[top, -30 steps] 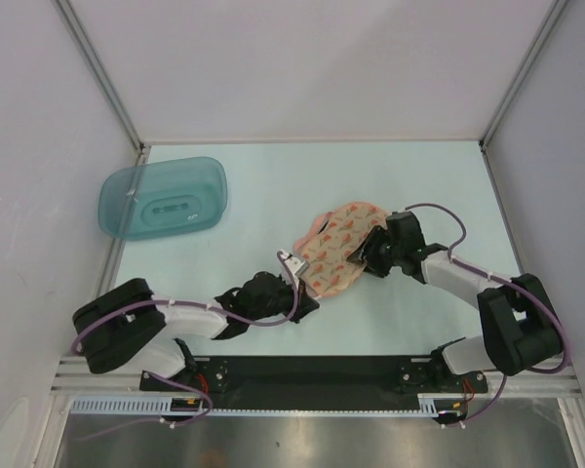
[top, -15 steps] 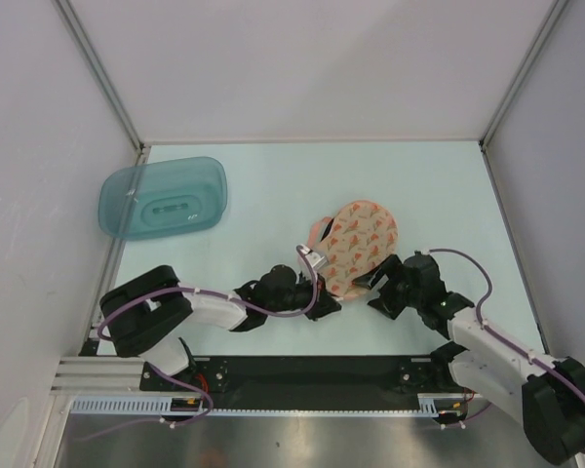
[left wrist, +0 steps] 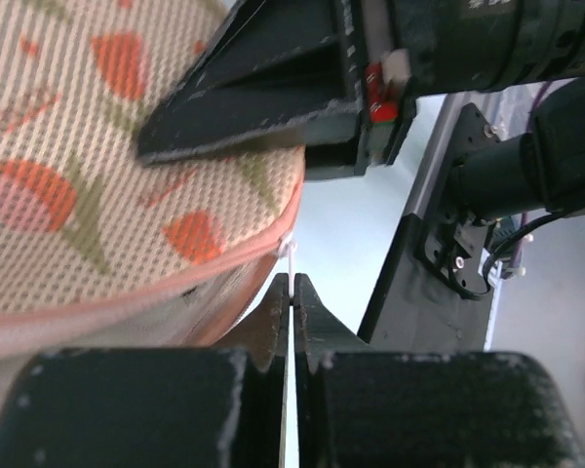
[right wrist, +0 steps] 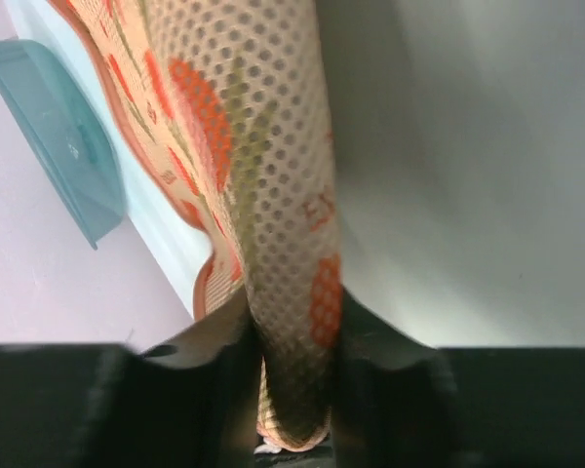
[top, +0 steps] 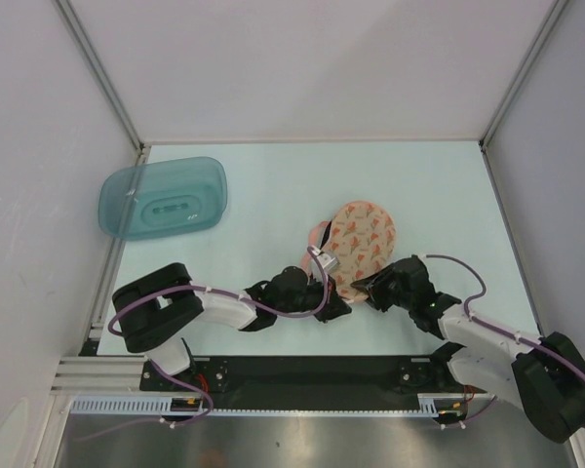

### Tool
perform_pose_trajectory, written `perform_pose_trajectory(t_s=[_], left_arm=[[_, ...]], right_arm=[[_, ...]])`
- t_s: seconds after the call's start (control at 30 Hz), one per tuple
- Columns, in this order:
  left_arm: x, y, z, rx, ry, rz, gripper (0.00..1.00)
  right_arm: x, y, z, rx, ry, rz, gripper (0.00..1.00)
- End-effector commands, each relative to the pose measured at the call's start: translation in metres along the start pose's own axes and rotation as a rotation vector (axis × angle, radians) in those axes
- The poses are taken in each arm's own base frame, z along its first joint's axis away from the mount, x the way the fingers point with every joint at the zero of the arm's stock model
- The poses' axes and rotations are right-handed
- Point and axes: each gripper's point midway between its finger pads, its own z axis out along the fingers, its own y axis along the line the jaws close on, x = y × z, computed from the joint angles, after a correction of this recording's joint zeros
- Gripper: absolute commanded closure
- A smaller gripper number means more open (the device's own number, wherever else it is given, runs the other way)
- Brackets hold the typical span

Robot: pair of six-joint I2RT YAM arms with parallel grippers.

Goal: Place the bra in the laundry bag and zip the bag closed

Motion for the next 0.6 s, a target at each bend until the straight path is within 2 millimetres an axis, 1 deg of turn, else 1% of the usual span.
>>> perform_pose_trajectory(t_s=[0.0, 0.03, 0.07, 0.1, 0.13, 0.17, 0.2, 0.23, 0.27, 0.3, 0.33, 0.37, 0.4, 0.43, 0.47, 0.5, 0.53, 0.57], left_arm=[[-0.009, 0.010, 0.000, -0.051, -0.026, -0.032, 1.00], [-0.001, 0.018, -0.004, -0.073, -0.006, -0.058, 1.00], [0.002, 0.027, -0.007, -0.096, 0.000, -0.074, 1.00], [0.002, 0.041, -0.012, -0.130, 0.000, -0.099, 1.00], [0.012, 0.052, -0.018, -0.161, 0.021, -0.133, 1.00], [0.014, 0.060, -0.022, -0.174, 0.027, -0.154, 1.00], [0.011, 0.072, -0.028, -0.189, 0.022, -0.187, 1.00], [0.016, 0.080, -0.034, -0.203, 0.035, -0.210, 1.00], [0.016, 0.086, -0.038, -0.213, 0.036, -0.217, 1.00], [0.015, 0.094, -0.042, -0.227, 0.037, -0.227, 1.00], [0.016, 0.098, -0.045, -0.231, 0.050, -0.220, 1.00], [0.017, 0.100, -0.045, -0.230, 0.060, -0.215, 1.00], [0.020, 0.102, -0.046, -0.228, 0.078, -0.221, 1.00], [0.021, 0.102, -0.046, -0.227, 0.087, -0.213, 1.00], [0.022, 0.102, -0.046, -0.223, 0.089, -0.211, 1.00], [0.020, 0.100, -0.046, -0.215, 0.084, -0.208, 1.00], [0.020, 0.097, -0.046, -0.197, 0.083, -0.211, 1.00], [0.020, 0.094, -0.047, -0.186, 0.079, -0.212, 1.00]], right_arm=[[-0.023, 0.012, 0.000, -0.051, -0.062, 0.003, 0.79], [-0.024, 0.013, -0.001, -0.059, -0.047, -0.027, 0.81], [-0.034, 0.012, -0.001, -0.055, -0.060, -0.035, 0.83], [-0.038, 0.012, 0.000, -0.056, -0.056, -0.052, 0.85], [-0.032, 0.006, -0.001, -0.040, 0.004, -0.109, 0.89], [-0.036, 0.011, -0.001, -0.040, 0.018, -0.126, 0.90], [-0.042, 0.003, 0.002, -0.015, 0.028, -0.124, 0.92], [-0.037, 0.001, 0.001, -0.022, 0.076, -0.177, 0.92], [-0.039, 0.004, 0.000, -0.029, 0.086, -0.193, 0.92], [-0.041, 0.002, 0.002, -0.023, 0.097, -0.213, 0.92], [-0.037, 0.000, 0.001, -0.005, 0.131, -0.228, 0.92], [-0.038, -0.003, 0.002, 0.008, 0.144, -0.278, 0.92], [-0.040, 0.001, 0.005, 0.026, 0.159, -0.297, 0.92], [-0.038, -0.001, 0.005, 0.039, 0.185, -0.307, 0.92], [-0.040, 0.001, 0.007, 0.037, 0.192, -0.358, 0.92], [-0.044, 0.012, 0.009, 0.028, 0.192, -0.388, 0.91], [-0.043, 0.006, 0.014, 0.060, 0.226, -0.399, 0.91], [-0.044, 0.009, 0.016, 0.060, 0.239, -0.419, 0.90]])
